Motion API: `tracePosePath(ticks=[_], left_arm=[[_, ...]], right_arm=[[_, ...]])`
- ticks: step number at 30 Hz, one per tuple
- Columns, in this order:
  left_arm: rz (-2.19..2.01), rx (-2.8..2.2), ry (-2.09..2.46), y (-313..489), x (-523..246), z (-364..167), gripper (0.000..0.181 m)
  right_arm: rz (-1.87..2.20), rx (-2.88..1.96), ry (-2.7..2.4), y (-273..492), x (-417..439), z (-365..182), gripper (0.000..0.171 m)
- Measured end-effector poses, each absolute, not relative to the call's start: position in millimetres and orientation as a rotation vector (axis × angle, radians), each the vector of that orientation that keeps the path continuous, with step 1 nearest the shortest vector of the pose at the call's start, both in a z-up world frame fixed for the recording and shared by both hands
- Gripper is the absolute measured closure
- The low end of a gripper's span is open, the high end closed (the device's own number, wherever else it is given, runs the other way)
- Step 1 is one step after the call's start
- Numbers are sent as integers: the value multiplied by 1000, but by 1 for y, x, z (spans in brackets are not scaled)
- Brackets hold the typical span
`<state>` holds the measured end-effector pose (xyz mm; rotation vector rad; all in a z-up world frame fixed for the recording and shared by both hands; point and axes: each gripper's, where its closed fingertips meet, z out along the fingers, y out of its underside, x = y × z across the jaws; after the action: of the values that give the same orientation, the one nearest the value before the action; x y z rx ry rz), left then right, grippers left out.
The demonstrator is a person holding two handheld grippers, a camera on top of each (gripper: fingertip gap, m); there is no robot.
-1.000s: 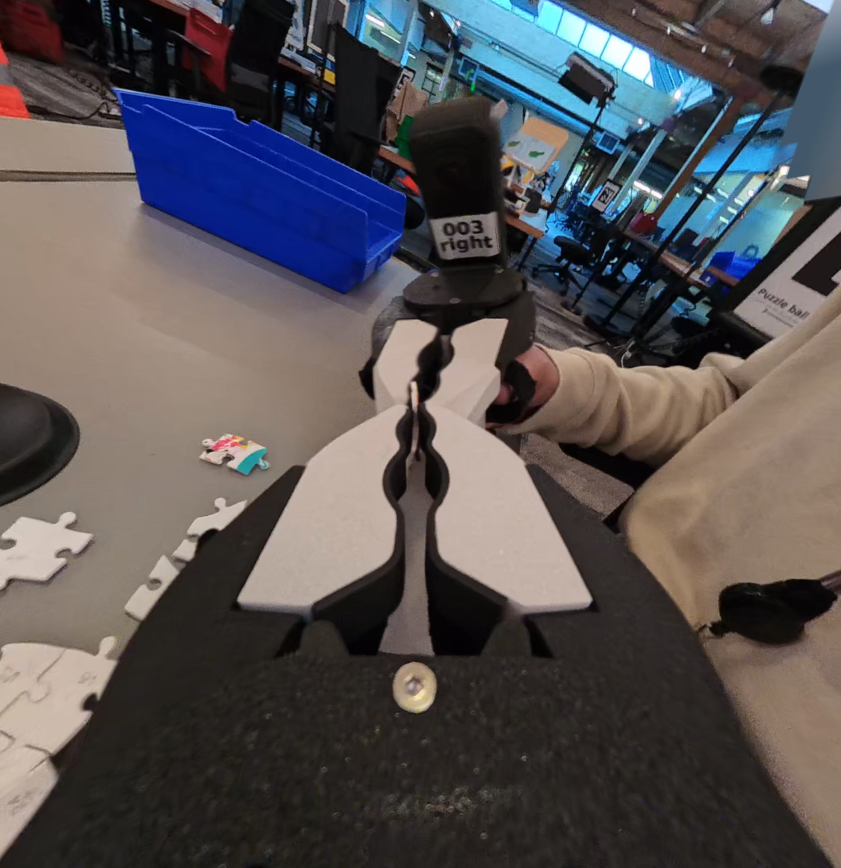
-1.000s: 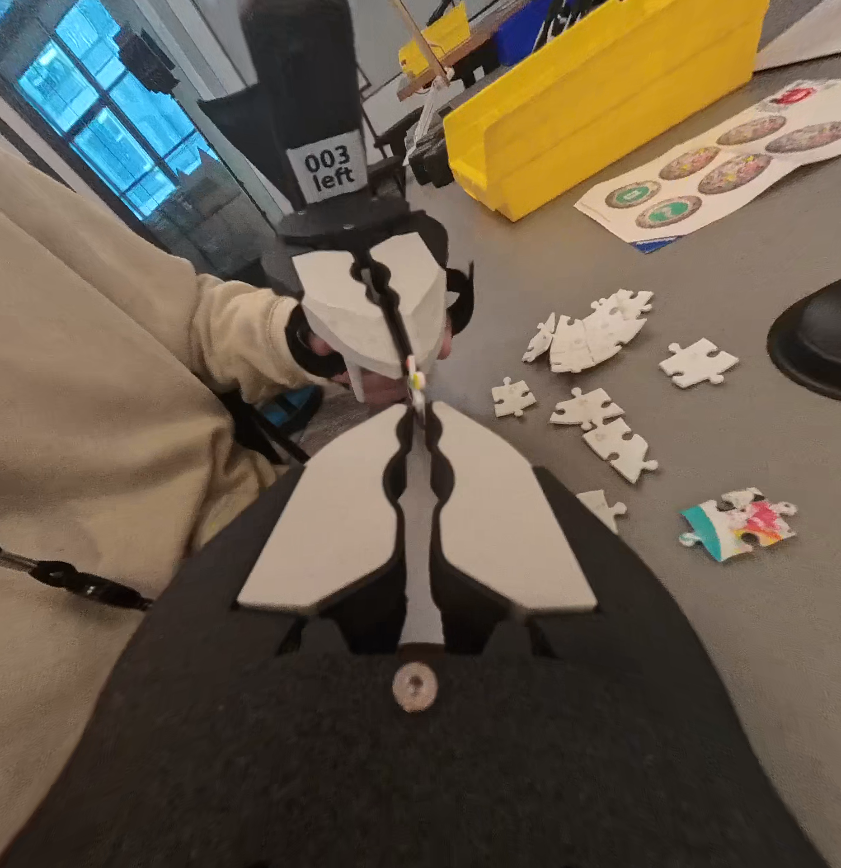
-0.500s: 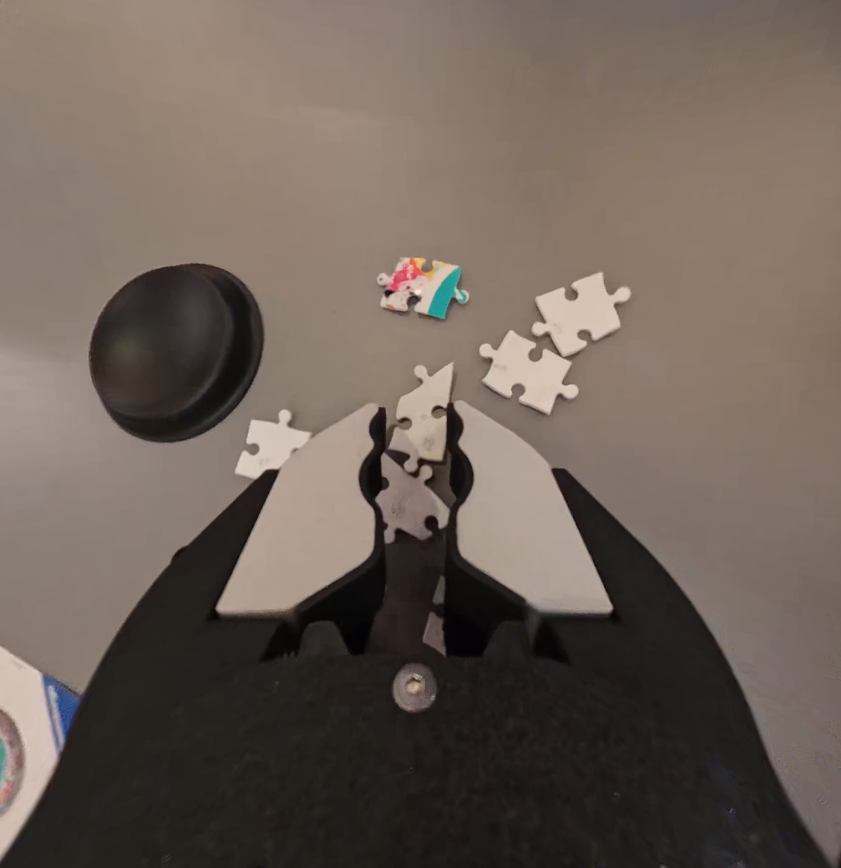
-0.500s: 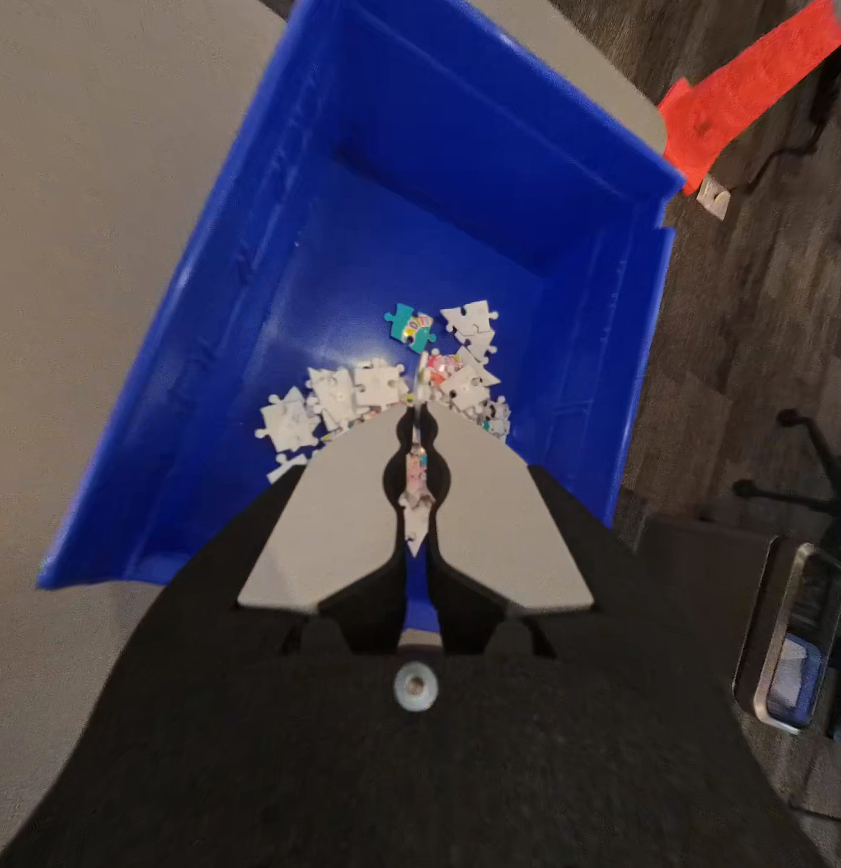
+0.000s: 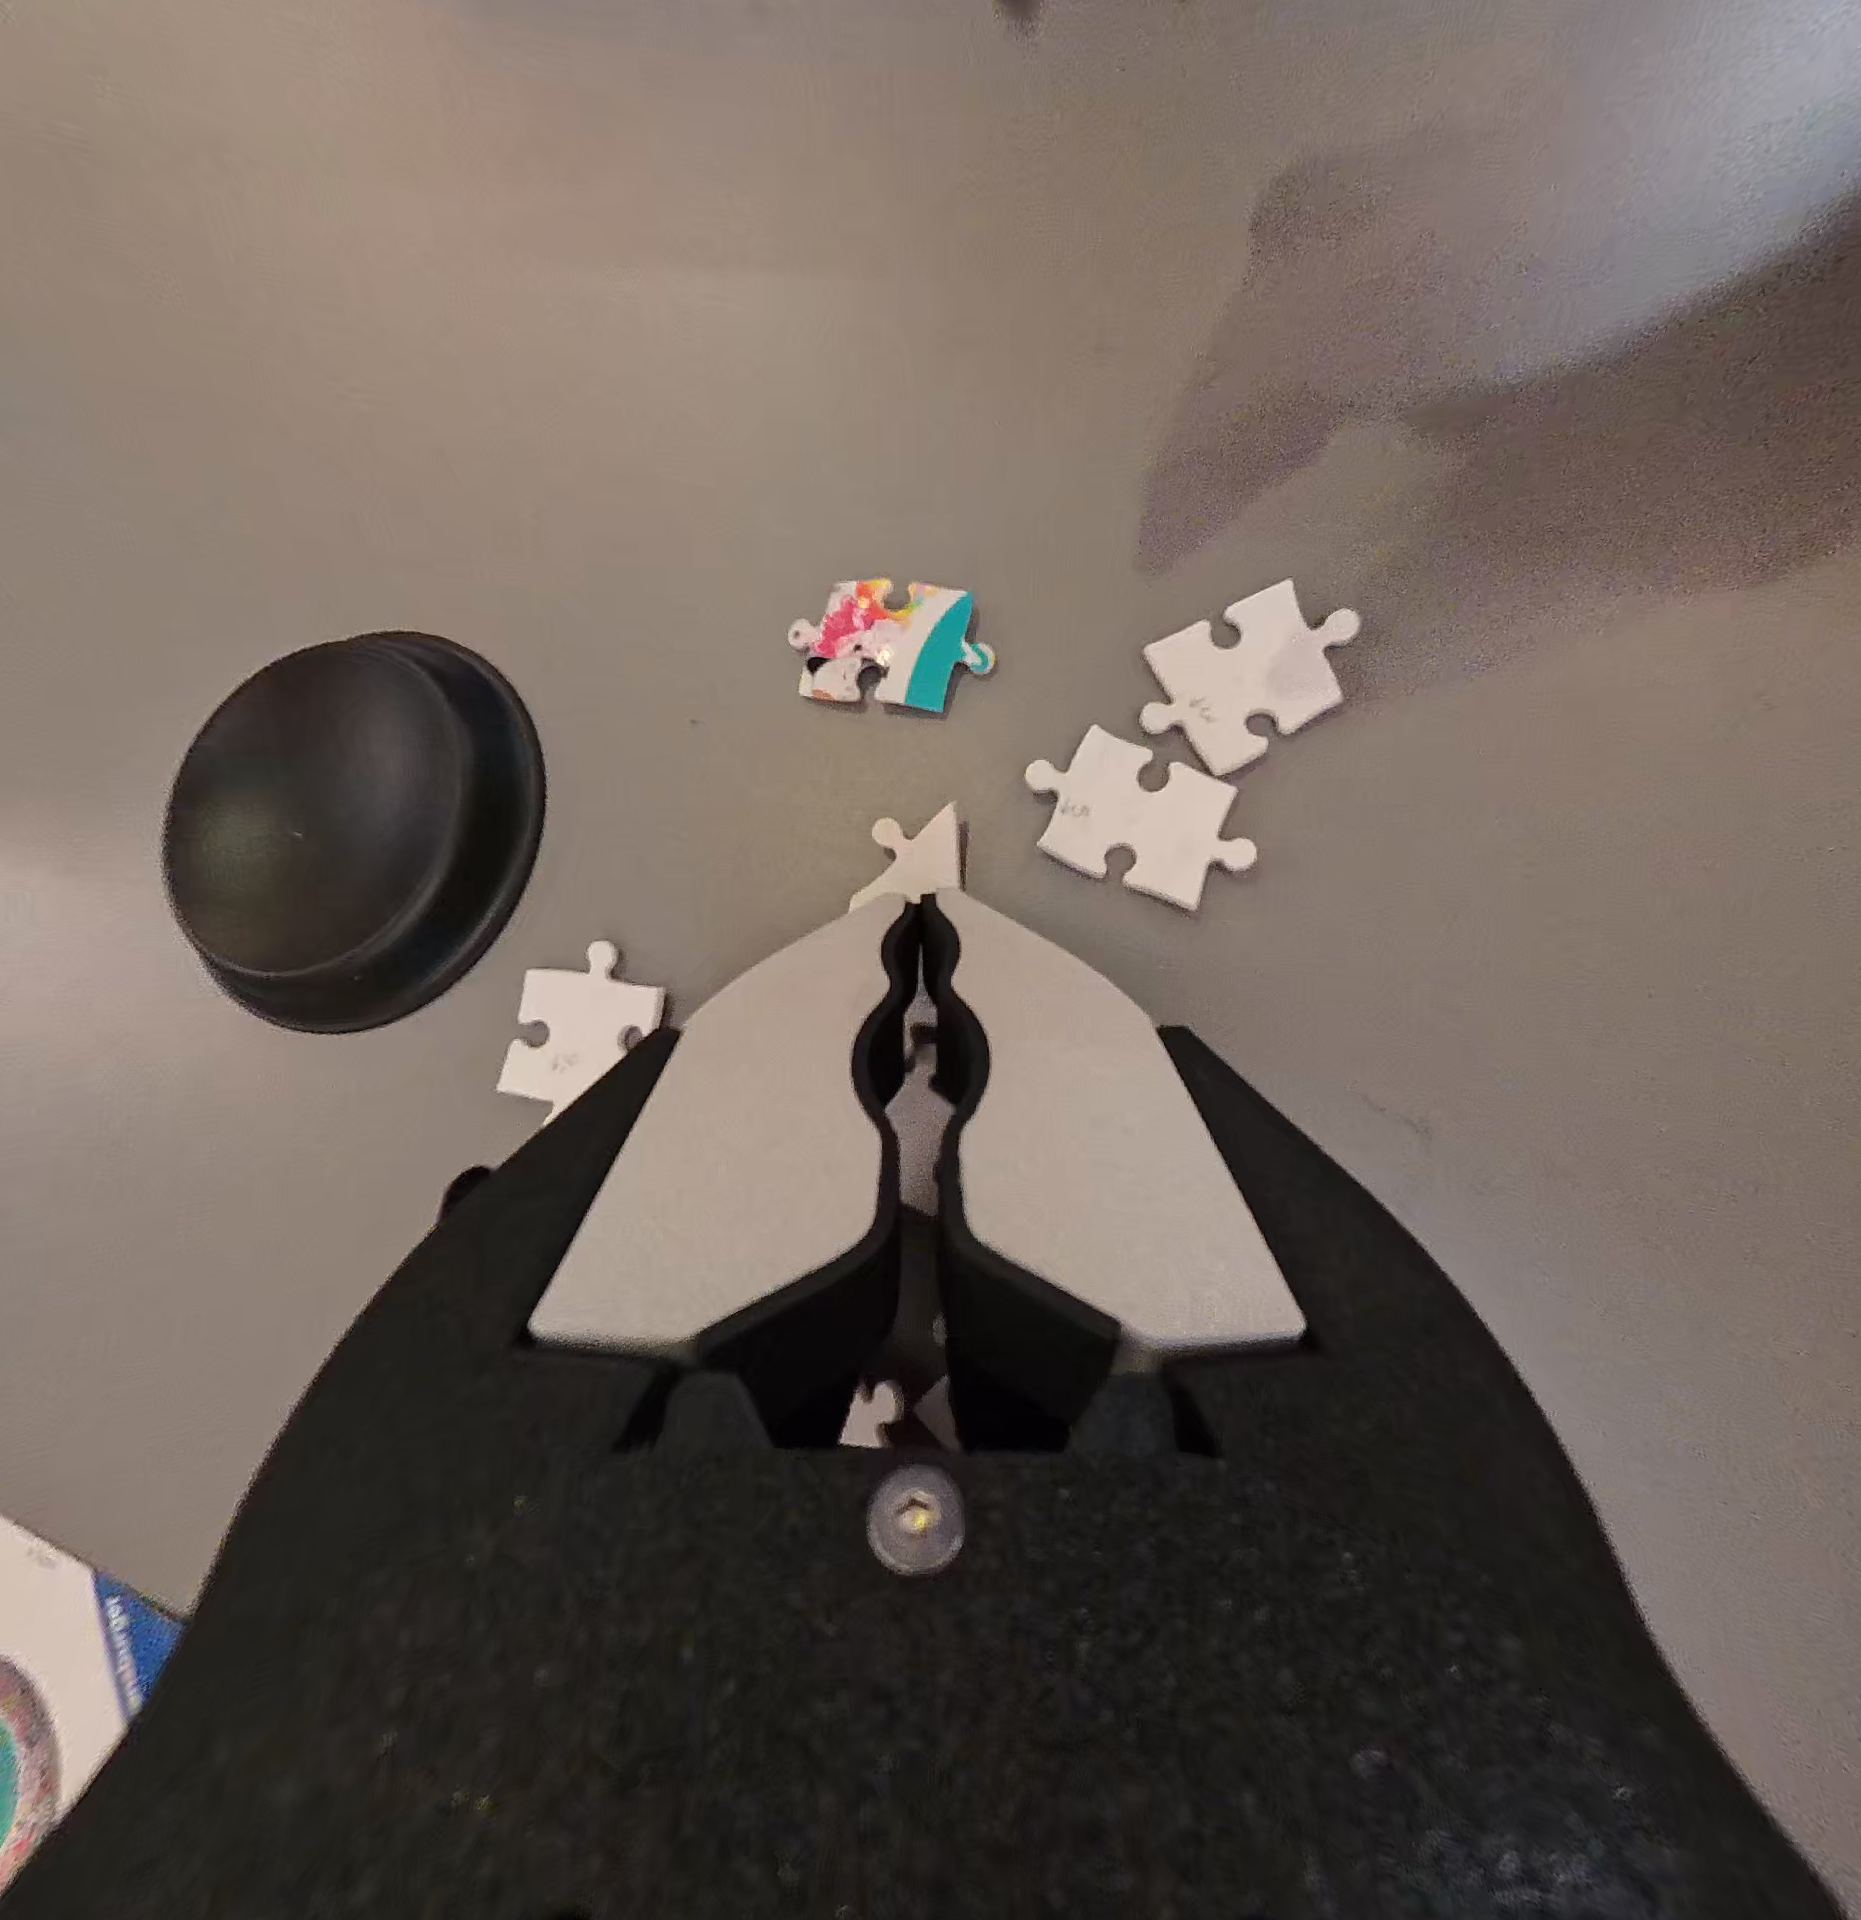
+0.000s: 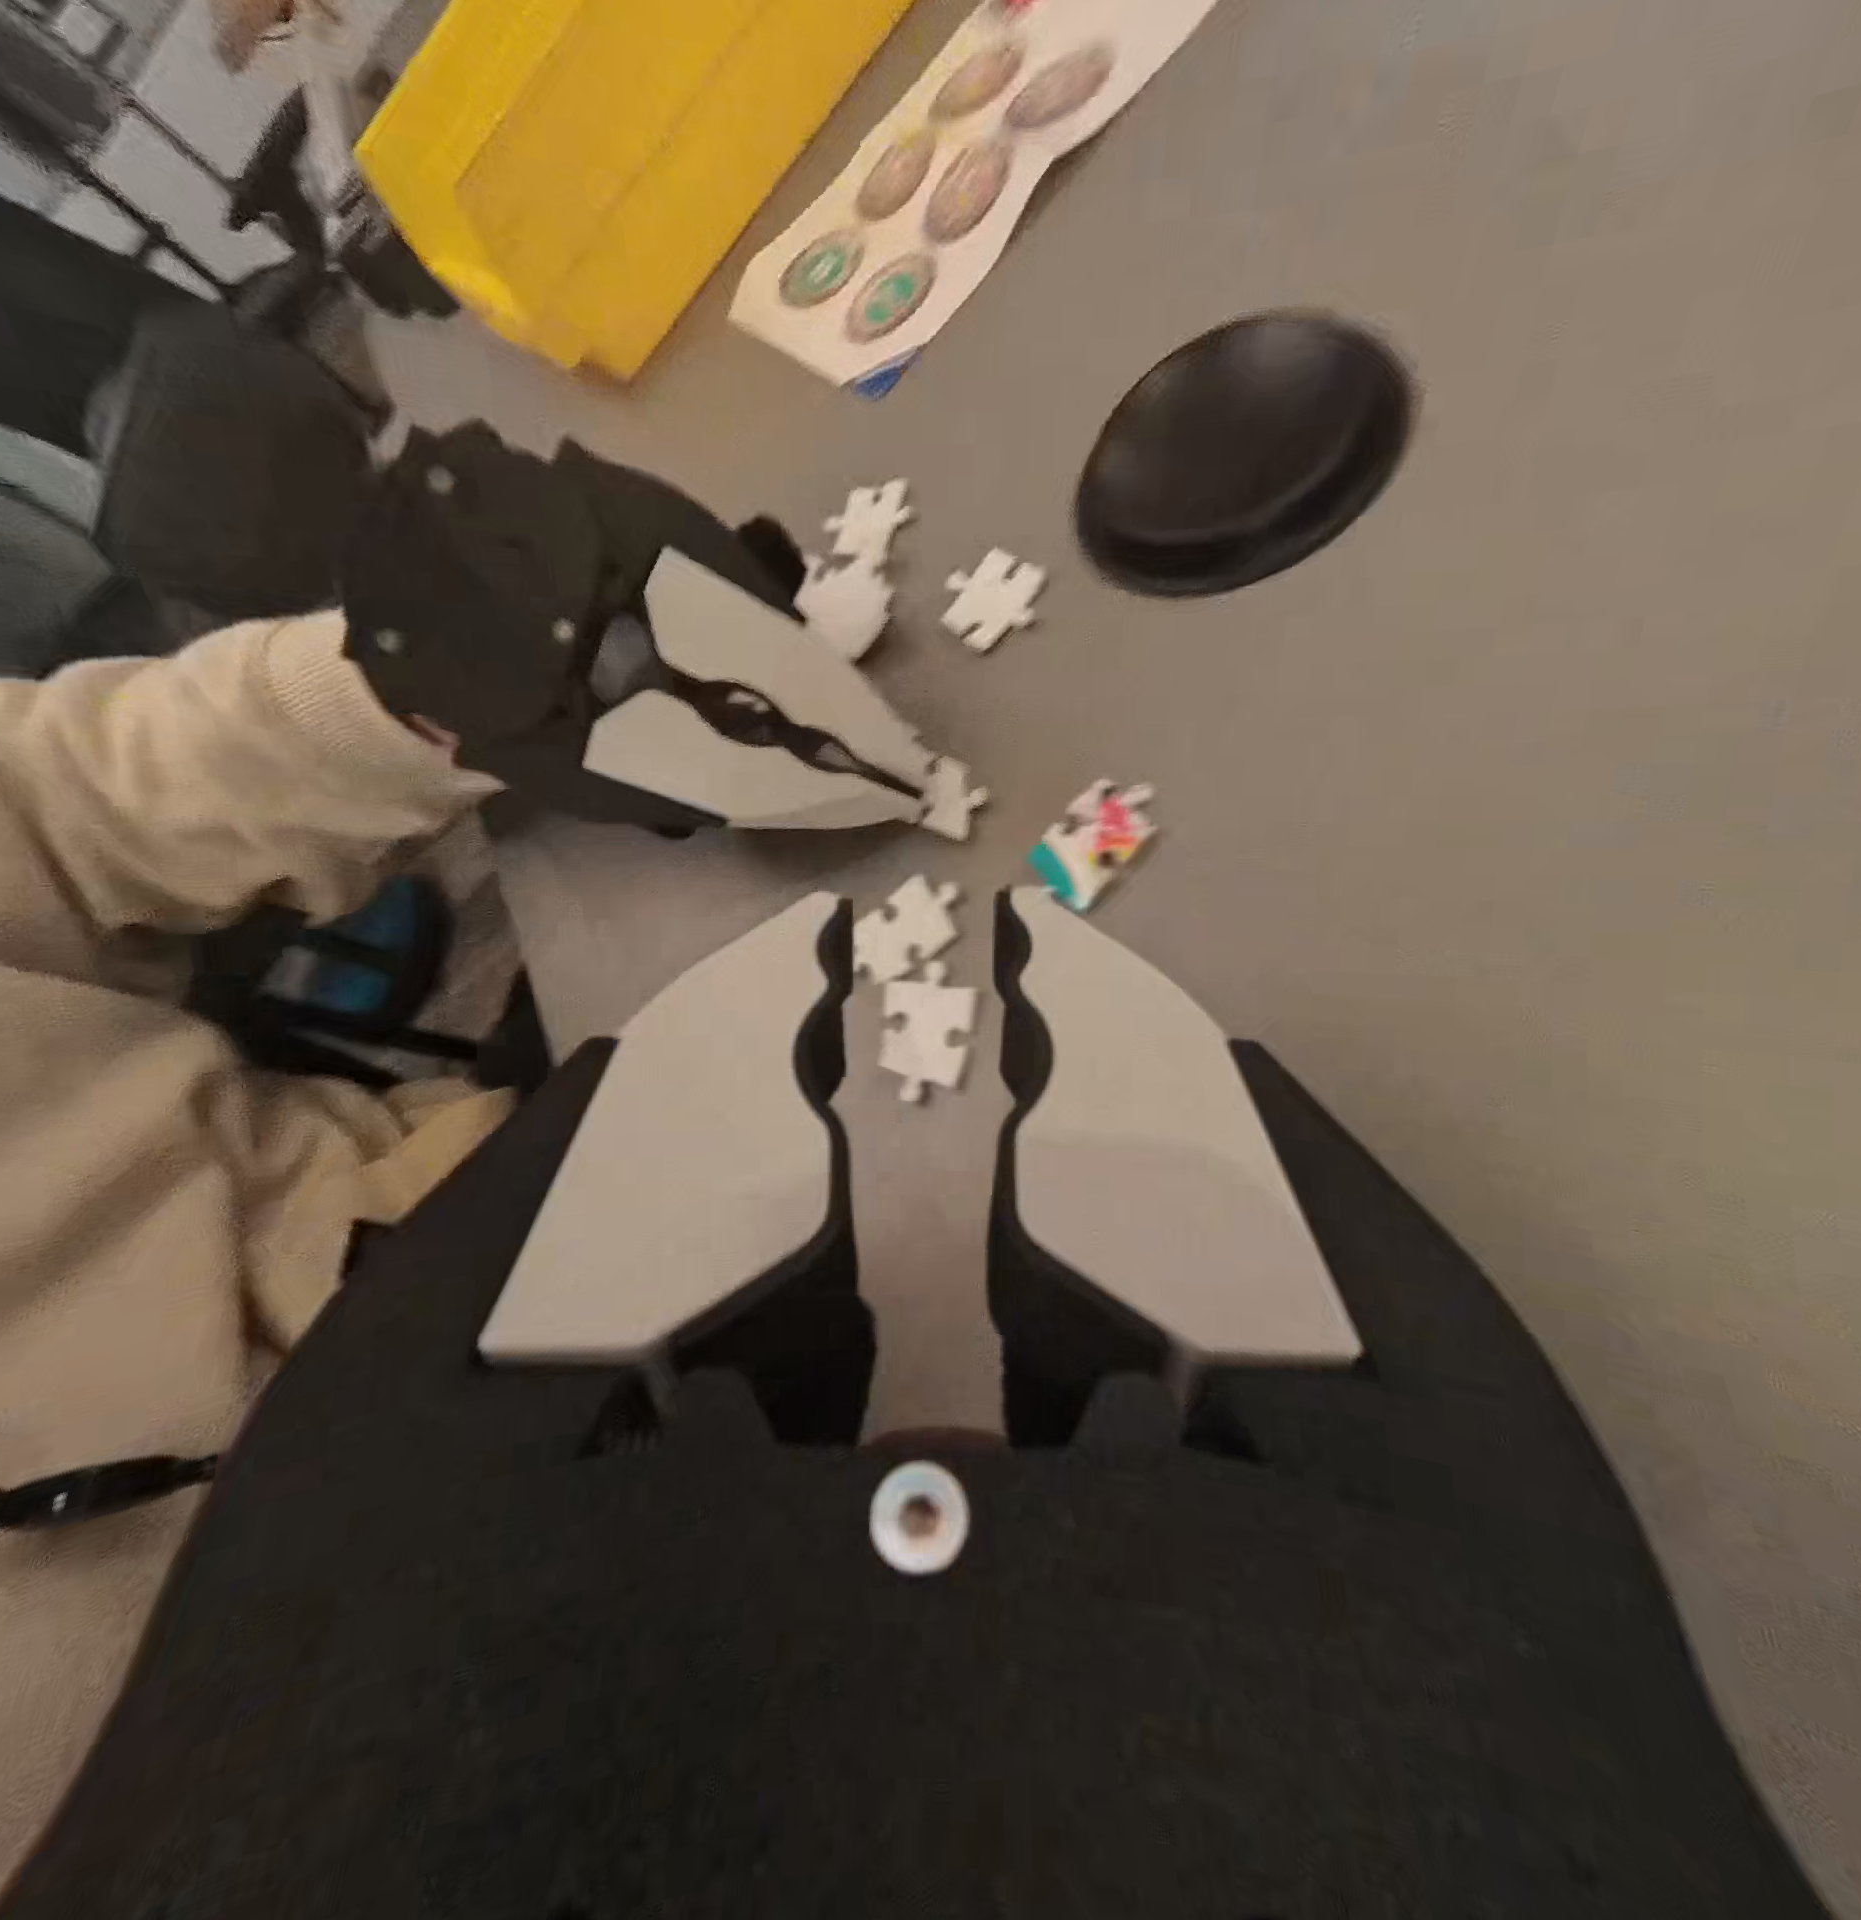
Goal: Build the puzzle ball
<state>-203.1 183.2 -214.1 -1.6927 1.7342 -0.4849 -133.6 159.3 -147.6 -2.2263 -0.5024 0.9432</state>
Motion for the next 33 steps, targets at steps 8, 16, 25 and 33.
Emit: tracePosePath(ticks=[8,16,25,33], left_arm=[[-535,-1704,1613,188,-209,-192,181],[-528,-1691,1585,182,-210,-183,181],[-492,-1796,1445,201,-248,-176,172],[-519,-1952,1383,182,-307,-198,128]], right_arm=[[309,-2177,-996,191,-143,-202,125],[423,-2213,-1027,201,-158,-221,138],[83,-2090,-755,219,-52,-124,138],[-210,-2368,-161,245,253,-121,137]])
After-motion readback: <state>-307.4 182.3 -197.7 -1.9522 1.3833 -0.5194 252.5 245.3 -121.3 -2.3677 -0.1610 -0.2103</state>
